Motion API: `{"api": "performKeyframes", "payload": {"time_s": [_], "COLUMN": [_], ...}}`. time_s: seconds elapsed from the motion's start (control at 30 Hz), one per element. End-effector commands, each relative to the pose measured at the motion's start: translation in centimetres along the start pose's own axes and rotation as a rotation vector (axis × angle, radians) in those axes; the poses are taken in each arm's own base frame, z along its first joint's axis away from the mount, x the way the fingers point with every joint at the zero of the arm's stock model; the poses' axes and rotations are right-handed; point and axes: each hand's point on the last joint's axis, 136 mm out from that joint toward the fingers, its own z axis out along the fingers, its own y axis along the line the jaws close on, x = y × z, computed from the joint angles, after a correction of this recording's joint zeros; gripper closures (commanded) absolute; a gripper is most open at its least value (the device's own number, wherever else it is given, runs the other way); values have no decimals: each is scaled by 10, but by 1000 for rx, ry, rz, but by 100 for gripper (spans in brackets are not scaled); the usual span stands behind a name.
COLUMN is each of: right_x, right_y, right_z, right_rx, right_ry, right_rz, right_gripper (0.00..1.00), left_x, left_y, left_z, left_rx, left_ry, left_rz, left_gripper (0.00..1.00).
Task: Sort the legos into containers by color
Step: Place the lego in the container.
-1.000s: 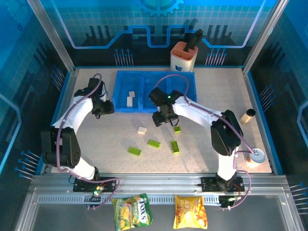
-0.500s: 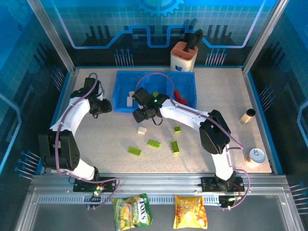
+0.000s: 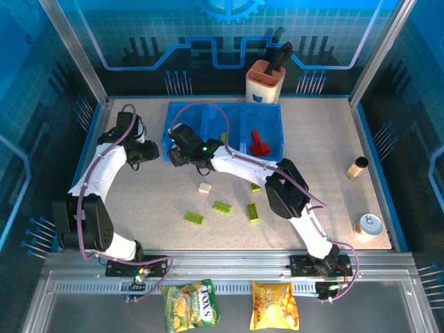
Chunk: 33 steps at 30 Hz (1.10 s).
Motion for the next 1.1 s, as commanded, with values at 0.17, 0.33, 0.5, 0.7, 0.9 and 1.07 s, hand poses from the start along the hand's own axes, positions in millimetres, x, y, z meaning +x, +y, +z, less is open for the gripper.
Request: {"api": "performKeyframes", "payload": {"time_s": [0.17, 0.33, 0.5, 0.7, 0.9, 1.07], "right_x": [-26, -24, -16, -16, -25, -35], "right_y": [-5, -6, 1, 2, 2, 5], "right_z": [33, 47, 60, 57, 39, 20], "right_rx": [145, 180, 189, 214, 202, 188], "right_ry": [-181, -214, -218, -219, -231, -240], "right_rz": [48, 79, 81, 86, 97, 81], "right_gripper": [39, 40, 37, 26, 24, 23], "left_x": [-2, -2, -1, 0, 1, 2], "left_y": [-1, -2, -2, -4, -6, -8], "left_z": [-6, -5, -3, -2, 0, 0], "left_rx": [26, 34, 33, 46, 58, 67], "left_ry": [-25, -22, -18, -9, -1, 6], "left_rz": [-36, -36, -38, -39, -41, -41], "left_gripper": [57, 57, 57, 56, 56, 56]}}
